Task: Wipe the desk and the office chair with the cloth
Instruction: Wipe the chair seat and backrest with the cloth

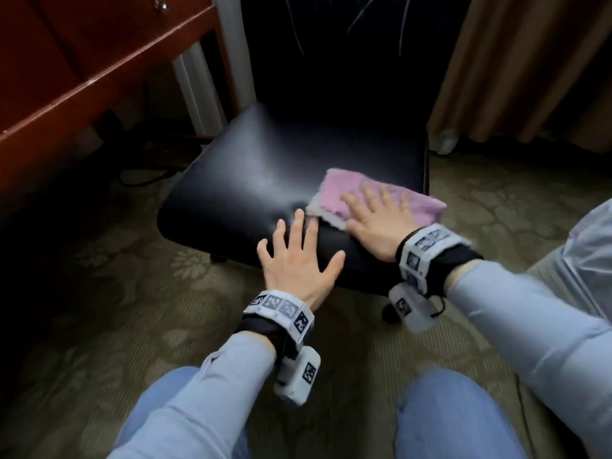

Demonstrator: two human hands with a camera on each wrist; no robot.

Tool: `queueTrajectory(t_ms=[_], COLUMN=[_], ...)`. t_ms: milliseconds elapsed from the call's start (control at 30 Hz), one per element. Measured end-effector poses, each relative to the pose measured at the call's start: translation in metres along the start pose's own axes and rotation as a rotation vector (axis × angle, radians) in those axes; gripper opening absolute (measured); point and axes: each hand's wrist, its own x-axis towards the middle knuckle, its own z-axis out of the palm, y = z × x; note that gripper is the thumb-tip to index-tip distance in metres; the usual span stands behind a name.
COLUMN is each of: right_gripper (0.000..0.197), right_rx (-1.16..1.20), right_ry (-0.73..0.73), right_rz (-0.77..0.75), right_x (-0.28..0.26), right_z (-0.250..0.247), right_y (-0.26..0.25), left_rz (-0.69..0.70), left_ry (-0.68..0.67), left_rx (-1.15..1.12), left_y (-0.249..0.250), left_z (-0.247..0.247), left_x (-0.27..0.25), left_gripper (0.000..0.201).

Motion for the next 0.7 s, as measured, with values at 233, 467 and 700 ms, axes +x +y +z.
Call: queueTrajectory(t_ms=[233,467,700], right_gripper=[0.056,0.057,0.054], right_rx=[0.118,0.032,0.069], right_ry=[0.044,0.088,0.076], right_rz=[0.144,-0.014,0.066], right_x=[0.023,0.009,0.021], right_z=[-0.005,0.017,0.006], right_y=[0.048,-0.021,0.032], left_rz=[0.231,0.001,0.124], left_ry=[0.074,0.032,0.104], left_rx=[0.106,0.046,0.087], left_y=[-0.07,-0.055,-0.093], left_z=[-0.021,0.001,-0.013], left_x=[0.027,0.019,0.009], left_gripper=[0.072,0.076,0.067])
